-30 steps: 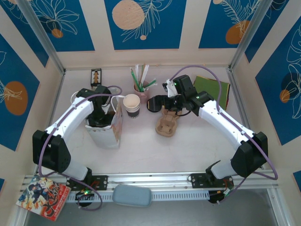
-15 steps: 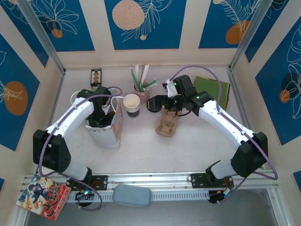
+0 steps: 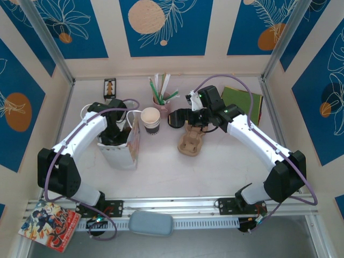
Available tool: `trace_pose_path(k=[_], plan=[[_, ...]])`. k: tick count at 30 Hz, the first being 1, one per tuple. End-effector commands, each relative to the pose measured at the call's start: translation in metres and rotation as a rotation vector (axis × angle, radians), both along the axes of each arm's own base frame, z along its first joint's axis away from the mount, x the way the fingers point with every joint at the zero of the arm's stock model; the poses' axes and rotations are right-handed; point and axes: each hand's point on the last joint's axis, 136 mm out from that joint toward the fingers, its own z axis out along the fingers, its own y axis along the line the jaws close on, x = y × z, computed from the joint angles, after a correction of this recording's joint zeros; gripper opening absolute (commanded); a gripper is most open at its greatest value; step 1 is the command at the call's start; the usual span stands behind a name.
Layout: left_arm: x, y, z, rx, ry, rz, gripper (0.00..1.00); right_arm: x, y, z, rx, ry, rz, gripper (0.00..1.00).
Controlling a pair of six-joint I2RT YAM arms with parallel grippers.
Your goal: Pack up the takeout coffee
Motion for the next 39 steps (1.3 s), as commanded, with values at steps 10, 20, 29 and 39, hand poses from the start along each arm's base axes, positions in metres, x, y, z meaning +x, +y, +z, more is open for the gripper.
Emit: trace_pose_path(k=[10,20,29,39], plan=[[0.0046,0.0149,-0.0314,0.067,0.037,0.003,0.57,-0.0052,-0.0024,-0.0027,0.006,0.021,0.002,0.99],[0.0031,0.0162,-0.0349,0.071,0.045,0.004,0.57,-0.0066,-0.0037,-0.0037,0.003,0.024,-0.001,0.99],[0.0035,0.0152,-0.0355,0.066,0.046,0.003,0.57,-0.0081,-0.0067,-0.0040,-0.004,0.024,-0.007,0.99],[0.0045,0.0147,-0.0375,0.065,0.049,0.002,0.57,-0.0087,-0.0083,-0.0045,-0.005,0.025,-0.010,0.99]])
